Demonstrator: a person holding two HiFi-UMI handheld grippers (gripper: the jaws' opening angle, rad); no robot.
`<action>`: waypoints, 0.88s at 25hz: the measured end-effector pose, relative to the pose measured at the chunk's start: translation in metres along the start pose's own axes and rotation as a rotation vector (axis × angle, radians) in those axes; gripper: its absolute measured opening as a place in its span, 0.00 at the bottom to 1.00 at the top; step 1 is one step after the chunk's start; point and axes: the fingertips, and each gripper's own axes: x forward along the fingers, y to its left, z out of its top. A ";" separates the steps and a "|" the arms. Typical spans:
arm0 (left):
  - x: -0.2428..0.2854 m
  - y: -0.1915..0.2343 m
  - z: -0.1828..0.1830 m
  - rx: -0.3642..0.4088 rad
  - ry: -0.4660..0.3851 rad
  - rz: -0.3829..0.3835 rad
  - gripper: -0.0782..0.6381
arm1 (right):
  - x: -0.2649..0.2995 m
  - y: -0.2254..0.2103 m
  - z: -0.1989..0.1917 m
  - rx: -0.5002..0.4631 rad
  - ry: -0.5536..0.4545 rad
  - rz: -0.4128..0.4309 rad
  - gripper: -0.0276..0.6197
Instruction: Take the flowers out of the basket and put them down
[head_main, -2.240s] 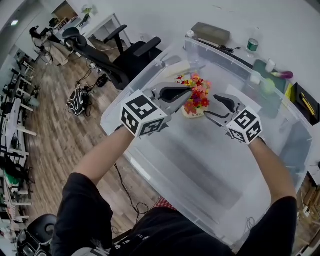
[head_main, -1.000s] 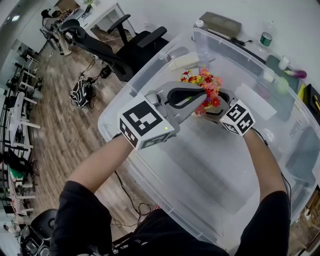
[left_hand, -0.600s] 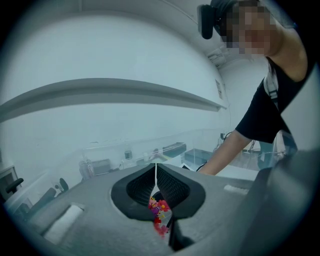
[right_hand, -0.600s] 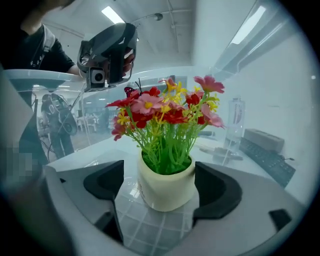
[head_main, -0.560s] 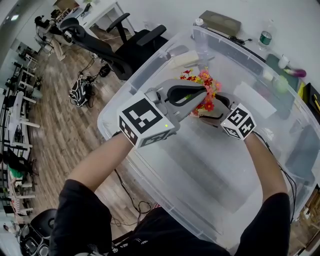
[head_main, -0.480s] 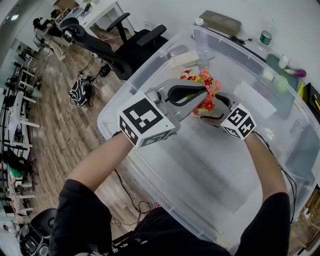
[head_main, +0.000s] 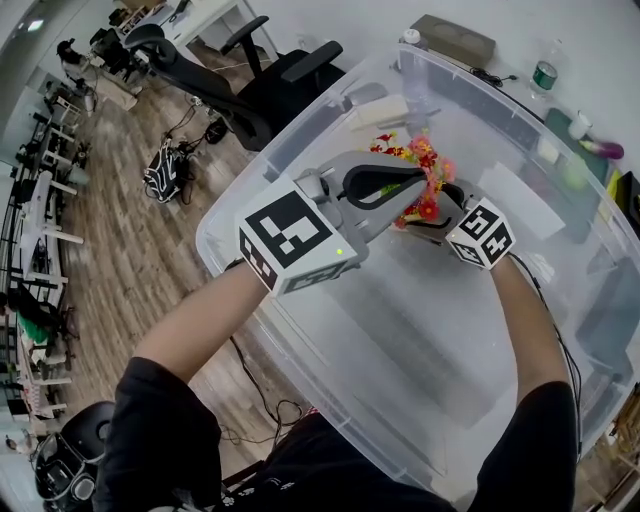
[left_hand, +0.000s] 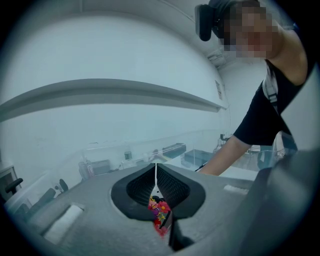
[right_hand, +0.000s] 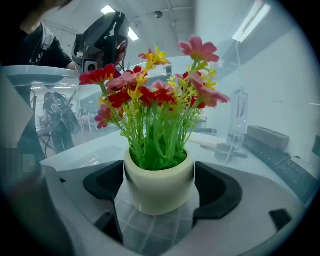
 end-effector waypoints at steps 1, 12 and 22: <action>0.000 -0.001 0.000 0.001 0.000 -0.002 0.10 | 0.002 0.000 -0.002 0.001 0.002 0.004 0.72; 0.002 -0.002 -0.005 0.005 0.027 -0.011 0.10 | 0.005 -0.001 0.000 0.025 -0.019 -0.037 0.72; 0.004 -0.003 -0.015 0.035 0.072 0.001 0.10 | -0.014 0.014 -0.011 0.029 -0.004 -0.026 0.72</action>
